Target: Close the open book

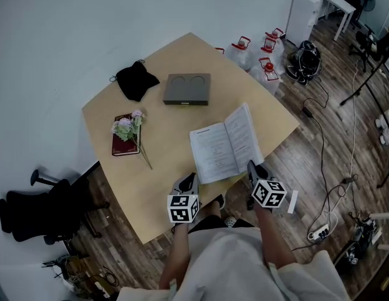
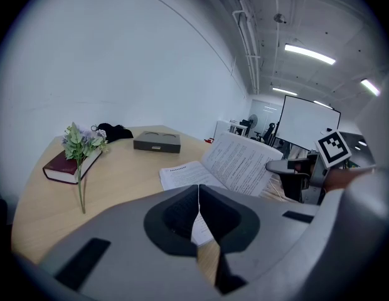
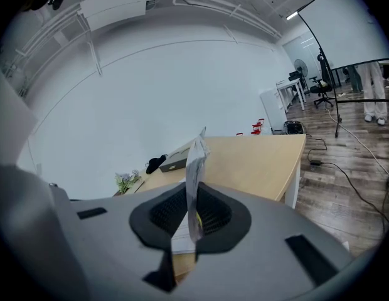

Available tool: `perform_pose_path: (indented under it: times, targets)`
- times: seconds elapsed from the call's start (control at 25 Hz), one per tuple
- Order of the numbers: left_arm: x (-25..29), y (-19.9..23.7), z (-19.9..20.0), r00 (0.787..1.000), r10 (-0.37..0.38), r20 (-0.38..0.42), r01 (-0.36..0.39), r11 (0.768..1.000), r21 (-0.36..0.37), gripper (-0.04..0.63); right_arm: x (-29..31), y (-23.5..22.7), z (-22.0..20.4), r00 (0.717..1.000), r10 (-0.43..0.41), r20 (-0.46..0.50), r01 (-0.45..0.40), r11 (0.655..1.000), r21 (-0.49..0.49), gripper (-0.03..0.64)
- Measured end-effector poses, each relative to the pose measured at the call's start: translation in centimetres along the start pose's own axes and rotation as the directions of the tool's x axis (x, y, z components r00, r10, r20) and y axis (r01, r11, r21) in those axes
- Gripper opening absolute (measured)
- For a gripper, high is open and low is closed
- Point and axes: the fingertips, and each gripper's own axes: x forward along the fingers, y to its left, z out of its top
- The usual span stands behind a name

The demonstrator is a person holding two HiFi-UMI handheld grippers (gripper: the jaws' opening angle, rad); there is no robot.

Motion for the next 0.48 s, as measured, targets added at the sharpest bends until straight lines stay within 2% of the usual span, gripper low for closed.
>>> perform_pose_path:
  times: [0.48]
  targets:
    - [-0.2, -0.9, -0.3, 1.0, -0.005, 0.004, 0.005, 1.0, 0.002, 0.023, -0.1, 1.5, -0.6, 0.999, 0.043, -0.017, -0.043, 0.998, -0.034, 0.044]
